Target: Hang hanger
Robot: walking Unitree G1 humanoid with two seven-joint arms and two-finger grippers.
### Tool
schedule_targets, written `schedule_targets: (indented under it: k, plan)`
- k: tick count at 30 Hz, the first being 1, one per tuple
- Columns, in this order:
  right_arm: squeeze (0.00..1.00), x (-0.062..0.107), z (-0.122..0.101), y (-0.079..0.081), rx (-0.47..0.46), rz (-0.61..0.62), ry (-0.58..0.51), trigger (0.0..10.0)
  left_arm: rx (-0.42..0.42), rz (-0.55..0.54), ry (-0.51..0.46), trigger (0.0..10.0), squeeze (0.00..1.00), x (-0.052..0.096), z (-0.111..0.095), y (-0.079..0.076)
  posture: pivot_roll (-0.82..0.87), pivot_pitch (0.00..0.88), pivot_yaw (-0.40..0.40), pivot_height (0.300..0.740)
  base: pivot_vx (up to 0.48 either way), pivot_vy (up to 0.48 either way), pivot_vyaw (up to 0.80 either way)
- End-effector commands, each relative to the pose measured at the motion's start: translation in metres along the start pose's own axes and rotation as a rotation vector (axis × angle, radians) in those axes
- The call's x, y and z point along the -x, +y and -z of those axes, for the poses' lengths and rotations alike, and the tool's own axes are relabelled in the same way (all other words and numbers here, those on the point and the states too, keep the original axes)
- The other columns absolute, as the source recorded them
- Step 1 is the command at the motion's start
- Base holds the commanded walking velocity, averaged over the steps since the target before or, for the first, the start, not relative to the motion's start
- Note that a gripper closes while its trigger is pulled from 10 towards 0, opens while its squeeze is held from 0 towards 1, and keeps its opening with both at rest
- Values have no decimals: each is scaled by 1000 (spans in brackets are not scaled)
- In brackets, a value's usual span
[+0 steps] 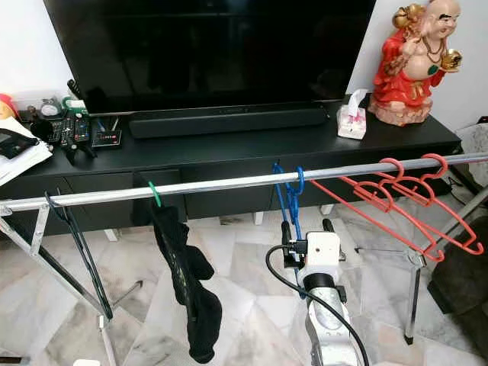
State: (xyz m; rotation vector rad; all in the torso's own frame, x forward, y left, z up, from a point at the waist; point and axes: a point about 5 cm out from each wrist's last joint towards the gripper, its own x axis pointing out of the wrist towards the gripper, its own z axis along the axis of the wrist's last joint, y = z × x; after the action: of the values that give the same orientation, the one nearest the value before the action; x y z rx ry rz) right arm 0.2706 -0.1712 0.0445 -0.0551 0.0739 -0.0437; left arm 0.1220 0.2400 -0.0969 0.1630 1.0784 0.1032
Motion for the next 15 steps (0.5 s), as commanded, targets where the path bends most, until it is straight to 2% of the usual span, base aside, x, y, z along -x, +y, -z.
schedule_targets:
  k: [1,12,15]
  plan:
    - [0,-4,-6,-2,7,5,-14,10000,-21,7,14,10000,0,1,4,-2,-71,0,-36,740,0,0,0]
    - [0,-7,-7,2,3,0,-13,10000,-21,7,17,10000,0,1,5,-1,-69,0,-37,740,0,0,0]
    - [0,-6,-7,3,2,-1,-10,10000,-19,6,17,10000,0,1,6,-1,-68,0,-36,740,-254,0,0]
